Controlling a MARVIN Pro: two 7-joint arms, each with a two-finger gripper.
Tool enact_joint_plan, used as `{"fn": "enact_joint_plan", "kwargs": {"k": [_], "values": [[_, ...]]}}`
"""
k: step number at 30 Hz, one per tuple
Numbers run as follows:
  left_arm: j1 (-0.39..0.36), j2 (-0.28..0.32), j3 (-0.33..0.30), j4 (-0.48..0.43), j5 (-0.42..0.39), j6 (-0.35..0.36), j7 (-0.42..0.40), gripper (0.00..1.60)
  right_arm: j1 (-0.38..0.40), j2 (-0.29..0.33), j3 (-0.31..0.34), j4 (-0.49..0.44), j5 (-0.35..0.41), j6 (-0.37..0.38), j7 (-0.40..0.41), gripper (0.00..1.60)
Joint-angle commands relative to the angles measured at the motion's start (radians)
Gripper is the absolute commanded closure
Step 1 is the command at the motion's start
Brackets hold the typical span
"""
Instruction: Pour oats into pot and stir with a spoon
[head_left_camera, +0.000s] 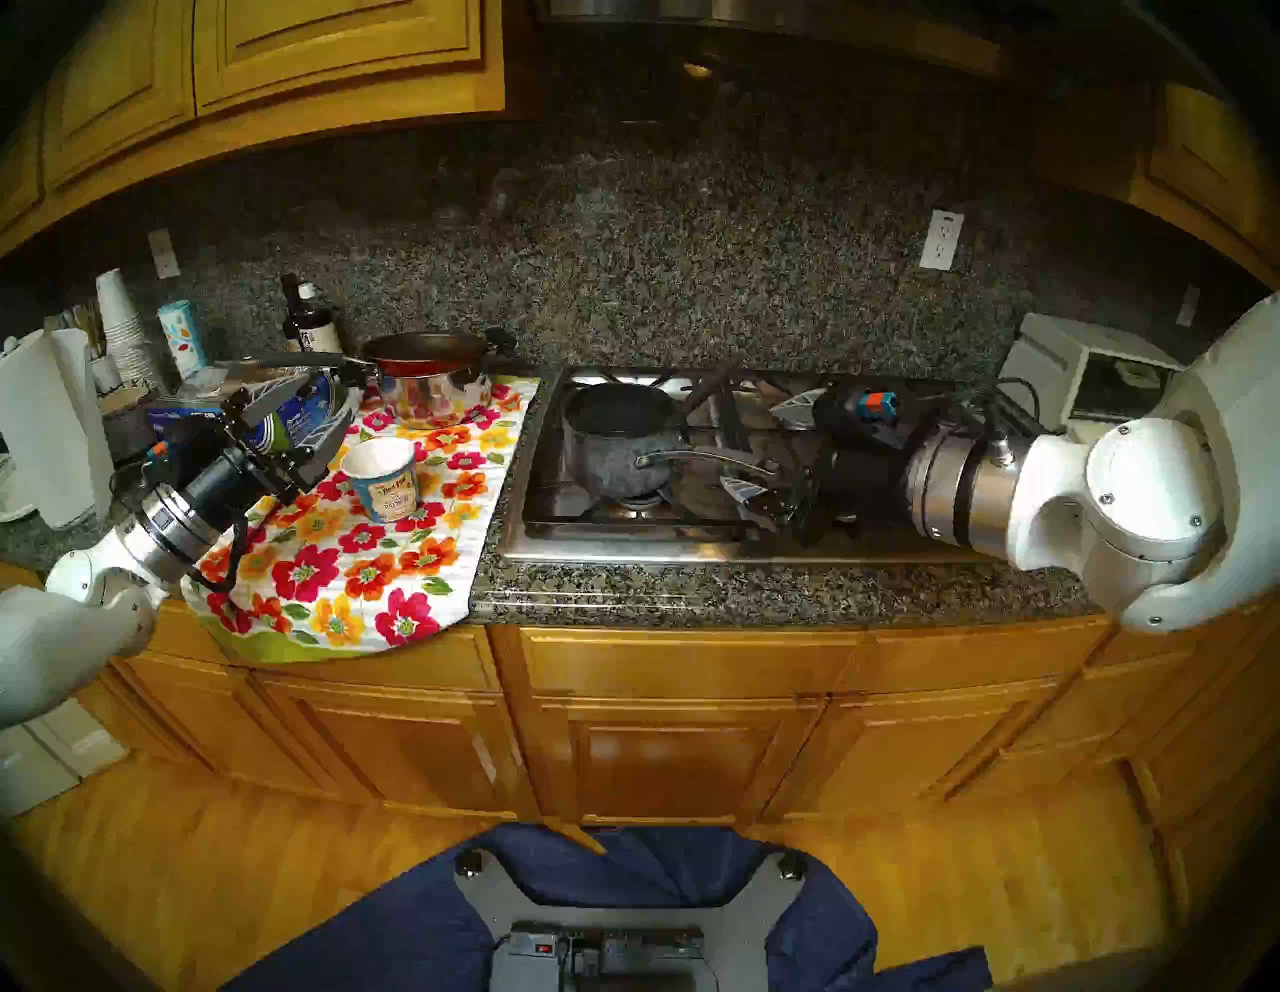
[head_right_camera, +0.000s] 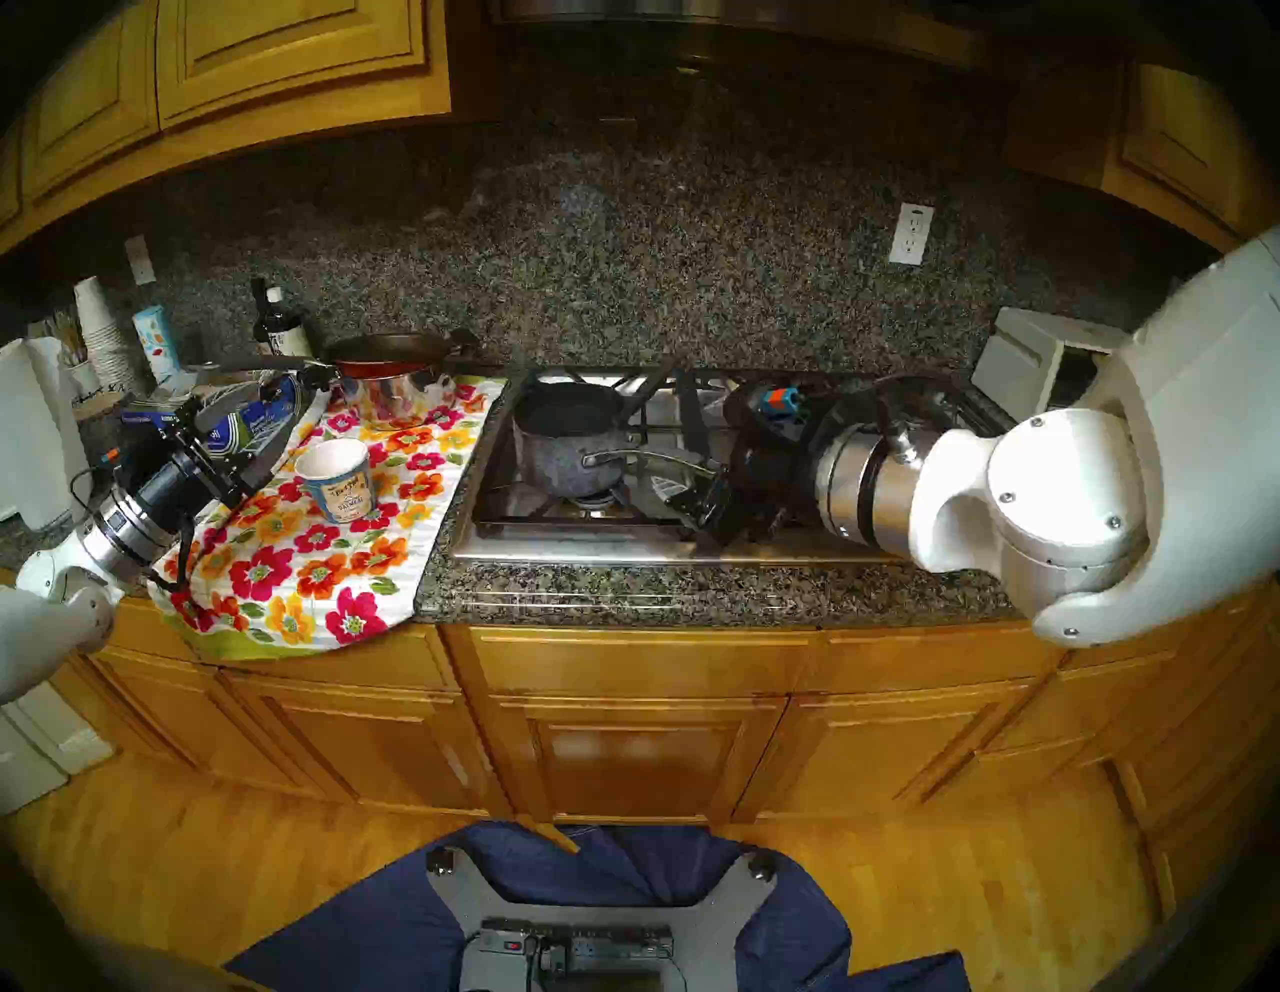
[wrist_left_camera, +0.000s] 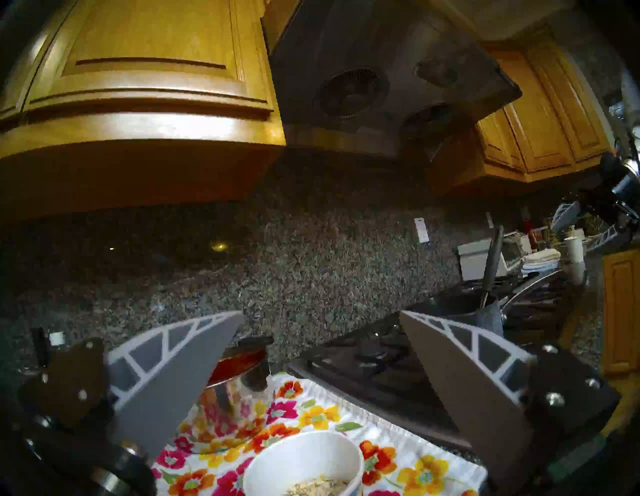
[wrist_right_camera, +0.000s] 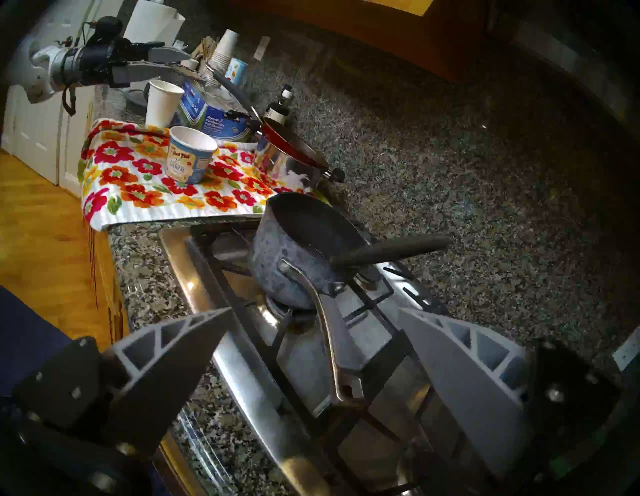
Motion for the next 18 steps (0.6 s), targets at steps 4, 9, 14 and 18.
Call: {"fn": "enact_joint_plan", "kwargs": {"k": [4, 9, 14, 18], "values": [[0.016, 0.015, -0.001, 0.013, 0.083, -0.055, -0.011, 0.0, 0.015, 0.0, 0.002, 0.008, 0.0, -0.002, -0.003, 0.0], [0.012, -0.025, 0.019, 0.045, 0.157, -0.063, 0.0, 0.0, 0.015, 0.0, 0.002, 0.008, 0.0, -0.002, -0.003, 0.0], [0.0, -0.051, 0.025, 0.061, 0.181, -0.055, 0.008, 0.0, 0.015, 0.0, 0.002, 0.008, 0.0, -0.002, -0.003, 0.0], [-0.017, -0.066, 0.023, 0.071, 0.176, -0.033, 0.013, 0.0, 0.015, 0.0, 0.002, 0.008, 0.0, -0.002, -0.003, 0.0]]}}
